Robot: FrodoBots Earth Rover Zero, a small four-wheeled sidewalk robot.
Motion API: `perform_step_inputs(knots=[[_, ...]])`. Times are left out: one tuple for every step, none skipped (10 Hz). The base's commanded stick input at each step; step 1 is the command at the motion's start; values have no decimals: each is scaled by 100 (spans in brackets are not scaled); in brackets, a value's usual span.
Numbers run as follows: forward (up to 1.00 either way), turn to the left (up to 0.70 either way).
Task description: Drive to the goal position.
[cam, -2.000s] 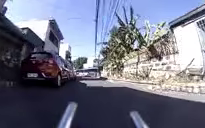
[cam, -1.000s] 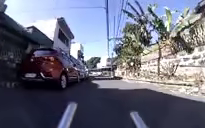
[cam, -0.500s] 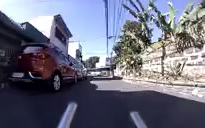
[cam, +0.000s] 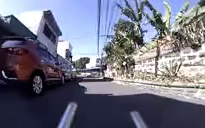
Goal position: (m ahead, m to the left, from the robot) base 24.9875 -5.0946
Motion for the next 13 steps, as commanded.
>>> perform_step_inputs(knots=[[100, 0], [100, 0], [100, 0], [100, 10], [100, 9], [100, 13], [100, 12], [100, 0], [100, 0], [100, 11], [100, 7], [100, 5], [100, 6]])
